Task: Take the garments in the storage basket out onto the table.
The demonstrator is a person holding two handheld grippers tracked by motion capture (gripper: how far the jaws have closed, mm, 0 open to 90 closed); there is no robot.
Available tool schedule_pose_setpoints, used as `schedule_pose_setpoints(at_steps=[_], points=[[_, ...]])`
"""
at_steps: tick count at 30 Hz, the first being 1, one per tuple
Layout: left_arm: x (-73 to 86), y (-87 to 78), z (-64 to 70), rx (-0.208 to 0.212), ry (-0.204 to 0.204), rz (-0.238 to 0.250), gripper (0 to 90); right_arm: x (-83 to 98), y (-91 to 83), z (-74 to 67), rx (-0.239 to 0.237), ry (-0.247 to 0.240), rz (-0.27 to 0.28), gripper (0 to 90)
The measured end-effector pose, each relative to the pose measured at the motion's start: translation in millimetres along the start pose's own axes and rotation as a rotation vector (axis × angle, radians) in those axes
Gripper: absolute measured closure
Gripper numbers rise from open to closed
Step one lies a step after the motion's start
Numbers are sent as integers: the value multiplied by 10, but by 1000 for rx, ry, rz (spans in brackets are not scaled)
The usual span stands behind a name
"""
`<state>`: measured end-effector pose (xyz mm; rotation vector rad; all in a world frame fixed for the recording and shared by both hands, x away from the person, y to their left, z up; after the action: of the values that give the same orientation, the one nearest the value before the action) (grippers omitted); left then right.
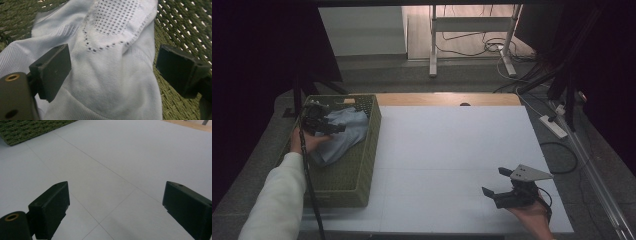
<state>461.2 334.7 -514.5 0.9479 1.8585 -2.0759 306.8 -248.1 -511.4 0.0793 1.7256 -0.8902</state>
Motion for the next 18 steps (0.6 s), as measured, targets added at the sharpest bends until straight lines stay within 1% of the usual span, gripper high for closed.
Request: schedule_pose_setpoints(at_steps=[6, 10, 12, 18], points=[[10, 43, 10, 5, 0, -10, 134, 1, 4, -1, -1, 0, 0, 76], [12, 62, 18, 9, 7, -18, 133, 1, 7, -1, -1, 0, -1, 76], [15, 75, 13, 7, 3, -18, 134, 2, 8, -2, -1, -1, -2, 76], [48, 150, 5, 3, 2, -50, 138, 5, 10, -4, -3, 0, -2, 76]])
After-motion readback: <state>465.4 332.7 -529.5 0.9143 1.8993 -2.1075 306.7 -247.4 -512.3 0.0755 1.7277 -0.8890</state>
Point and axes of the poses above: each handheld gripper's, and its own axes: y roughly forward along the jaws, x roughly out of its underside, z roughly to its right, the point moved 6 cm from there along y, roughly forward along the jaws, and after that the axes turned 6 degrees about -x, right-handed, at the moved point
